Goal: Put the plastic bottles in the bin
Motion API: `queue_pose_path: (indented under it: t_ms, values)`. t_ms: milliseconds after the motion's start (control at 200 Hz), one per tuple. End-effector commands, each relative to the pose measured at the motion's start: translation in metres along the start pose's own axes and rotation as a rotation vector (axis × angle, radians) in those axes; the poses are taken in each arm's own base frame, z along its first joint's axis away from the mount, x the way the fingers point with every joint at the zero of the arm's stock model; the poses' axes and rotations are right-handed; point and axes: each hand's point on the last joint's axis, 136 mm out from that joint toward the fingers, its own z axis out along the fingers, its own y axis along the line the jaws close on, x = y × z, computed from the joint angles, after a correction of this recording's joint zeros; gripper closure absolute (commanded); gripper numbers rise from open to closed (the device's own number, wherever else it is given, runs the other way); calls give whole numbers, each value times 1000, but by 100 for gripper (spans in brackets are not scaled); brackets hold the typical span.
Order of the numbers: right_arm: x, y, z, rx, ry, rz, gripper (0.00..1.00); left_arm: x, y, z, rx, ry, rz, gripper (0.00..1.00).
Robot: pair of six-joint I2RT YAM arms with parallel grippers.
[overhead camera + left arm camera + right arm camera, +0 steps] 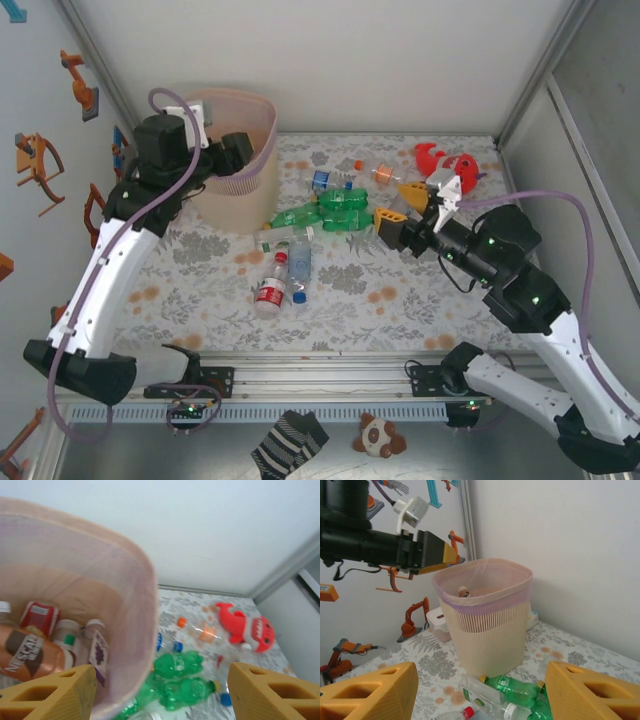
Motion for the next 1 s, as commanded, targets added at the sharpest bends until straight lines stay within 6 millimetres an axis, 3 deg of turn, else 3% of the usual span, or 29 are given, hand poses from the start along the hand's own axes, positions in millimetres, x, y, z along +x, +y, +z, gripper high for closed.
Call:
queue_pose_path:
  t_ms: [0,250,606,996]
  values:
    - [-4,0,4,3,-19,-1,33,25,-26,-12,128,64,102,31]
    - [-3,-1,10,-1,-16,-6,33,104,-31,-18,99,280,190,32]
    - [2,-1,14,-5,0,-1,33,217,8,-13,-4,613,166,35]
    - [5,-2,13,-1,10,0,33,296,30,0,-39,895,140,33]
